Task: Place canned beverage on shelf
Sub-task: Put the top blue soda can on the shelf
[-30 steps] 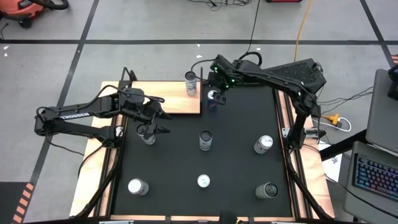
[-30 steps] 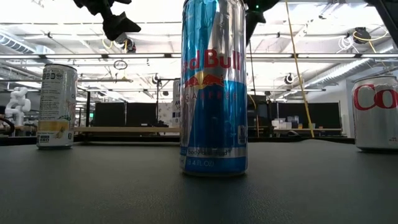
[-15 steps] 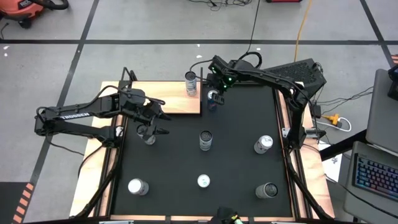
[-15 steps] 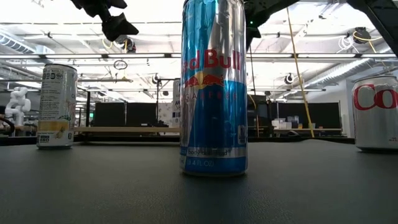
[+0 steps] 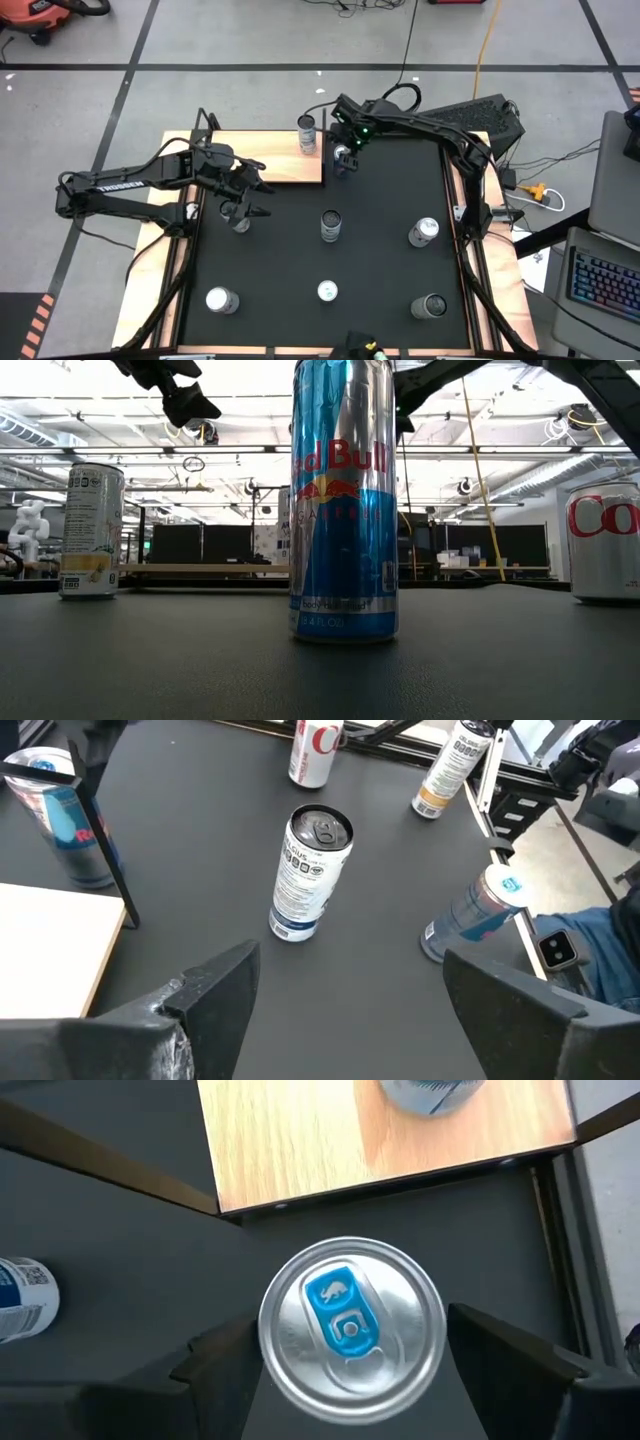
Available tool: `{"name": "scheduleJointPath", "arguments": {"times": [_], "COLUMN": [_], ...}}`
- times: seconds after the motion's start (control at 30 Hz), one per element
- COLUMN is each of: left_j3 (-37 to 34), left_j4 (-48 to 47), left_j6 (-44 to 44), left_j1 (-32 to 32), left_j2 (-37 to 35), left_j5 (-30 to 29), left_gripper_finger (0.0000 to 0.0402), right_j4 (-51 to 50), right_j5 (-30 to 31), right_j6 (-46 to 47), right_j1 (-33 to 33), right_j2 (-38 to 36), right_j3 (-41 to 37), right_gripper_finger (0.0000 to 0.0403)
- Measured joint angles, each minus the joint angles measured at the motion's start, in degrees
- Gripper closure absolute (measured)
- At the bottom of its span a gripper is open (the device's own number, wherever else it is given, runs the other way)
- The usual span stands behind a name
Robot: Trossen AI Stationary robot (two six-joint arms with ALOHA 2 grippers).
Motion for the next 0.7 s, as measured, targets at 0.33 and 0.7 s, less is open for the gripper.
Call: {"name": "scheduleJointPath", "arguments": {"times": [0.33, 0.7], "left_j3": [-0.04, -0.04], "left_j4": [0.06, 0.04], "left_j6": [0.09, 0.13], "left_j1": [0.0, 0.0], "left_j2": [0.0, 0.0], "left_j5": [0.0, 0.0], "left_gripper_finger": [0.0081, 0.0081], "right_j4": [-0.02, -0.34], "right_j5": [0.28, 0.26], "right_j6": [-0.68, 0.2], "right_j1": [0.11, 0.13], "right_j2": [0.64, 0.6], "right_j3": [0.0, 0.06], "right_gripper_finger": [0.0138, 0.0207]}}
